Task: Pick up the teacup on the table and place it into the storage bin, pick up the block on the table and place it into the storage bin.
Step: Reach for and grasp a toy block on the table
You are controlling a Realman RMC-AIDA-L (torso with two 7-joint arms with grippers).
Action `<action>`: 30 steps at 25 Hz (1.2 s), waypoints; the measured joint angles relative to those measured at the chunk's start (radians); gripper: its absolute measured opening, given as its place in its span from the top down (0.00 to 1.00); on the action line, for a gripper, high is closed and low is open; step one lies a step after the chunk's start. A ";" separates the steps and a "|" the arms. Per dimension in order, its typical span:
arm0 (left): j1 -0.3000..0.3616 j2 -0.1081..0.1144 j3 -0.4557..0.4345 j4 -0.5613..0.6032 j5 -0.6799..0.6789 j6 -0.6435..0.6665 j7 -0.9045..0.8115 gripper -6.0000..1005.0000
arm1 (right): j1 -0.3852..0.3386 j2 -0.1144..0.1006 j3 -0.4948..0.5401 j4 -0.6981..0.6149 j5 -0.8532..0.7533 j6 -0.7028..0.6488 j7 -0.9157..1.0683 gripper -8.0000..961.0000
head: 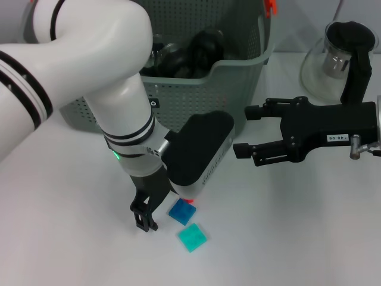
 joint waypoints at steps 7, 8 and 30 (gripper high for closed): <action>-0.026 -0.001 0.009 -0.034 -0.001 0.001 -0.014 0.15 | -0.004 0.000 0.001 0.000 0.000 0.000 -0.002 0.03; -0.027 -0.001 0.008 -0.037 -0.001 0.002 -0.014 0.15 | -0.004 0.000 0.002 0.000 0.000 0.000 -0.003 0.03; -0.051 -0.004 0.022 -0.062 -0.037 -0.013 -0.018 0.16 | -0.002 -0.002 0.011 0.014 0.003 -0.006 -0.010 0.03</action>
